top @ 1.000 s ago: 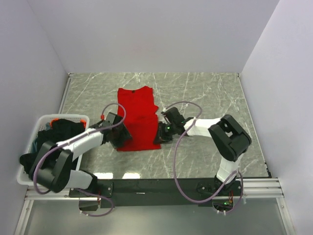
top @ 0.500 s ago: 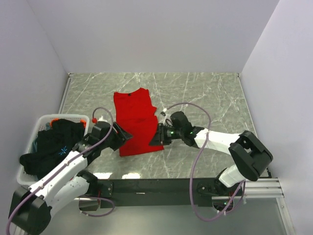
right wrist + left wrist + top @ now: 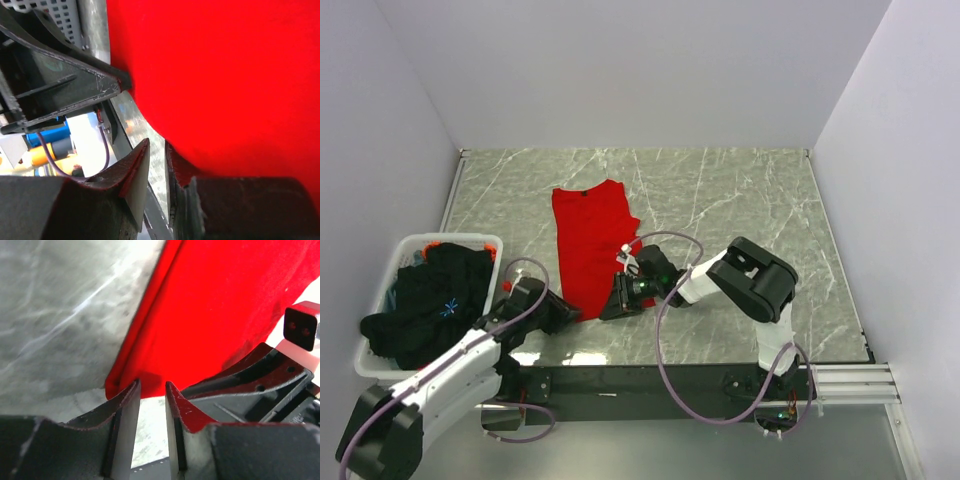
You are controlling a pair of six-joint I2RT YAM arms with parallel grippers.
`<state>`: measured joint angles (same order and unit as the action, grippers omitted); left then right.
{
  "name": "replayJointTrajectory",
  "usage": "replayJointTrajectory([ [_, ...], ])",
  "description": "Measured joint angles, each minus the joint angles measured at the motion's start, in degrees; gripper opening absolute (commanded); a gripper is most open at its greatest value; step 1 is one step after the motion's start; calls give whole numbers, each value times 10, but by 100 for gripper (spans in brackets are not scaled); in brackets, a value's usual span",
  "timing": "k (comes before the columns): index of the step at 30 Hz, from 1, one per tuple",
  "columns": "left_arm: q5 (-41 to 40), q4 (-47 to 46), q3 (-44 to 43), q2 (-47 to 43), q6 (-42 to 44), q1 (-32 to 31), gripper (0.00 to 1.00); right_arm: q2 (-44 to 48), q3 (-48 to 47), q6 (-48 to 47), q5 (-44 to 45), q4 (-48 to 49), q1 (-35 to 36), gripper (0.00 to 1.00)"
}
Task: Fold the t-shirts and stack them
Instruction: Fold the tshirt
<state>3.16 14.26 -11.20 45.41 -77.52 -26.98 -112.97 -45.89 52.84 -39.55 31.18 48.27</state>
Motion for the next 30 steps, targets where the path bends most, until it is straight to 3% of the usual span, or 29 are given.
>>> replayJointTrajectory([
  [9, -20, 115, 16, -131, -34, 0, 34, 54, 23, -7, -1, -16, -23, 26],
  [13, -24, 128, 15, -124, -35, 0, 34, 78, 24, -17, 1, -10, -47, 26],
  [20, -30, 141, -7, -92, -27, 0, 38, 35, 78, 3, -22, 53, -94, 26],
  [22, -41, 161, -19, -91, -19, 0, 47, 39, 86, 2, -21, 61, -94, 26],
  [24, -54, 187, -37, -91, -8, 0, 64, 59, 89, -13, -13, 35, -94, 27],
  [30, -73, 226, -101, -69, 31, -6, 86, 197, 72, -96, 91, -174, -94, 43],
])
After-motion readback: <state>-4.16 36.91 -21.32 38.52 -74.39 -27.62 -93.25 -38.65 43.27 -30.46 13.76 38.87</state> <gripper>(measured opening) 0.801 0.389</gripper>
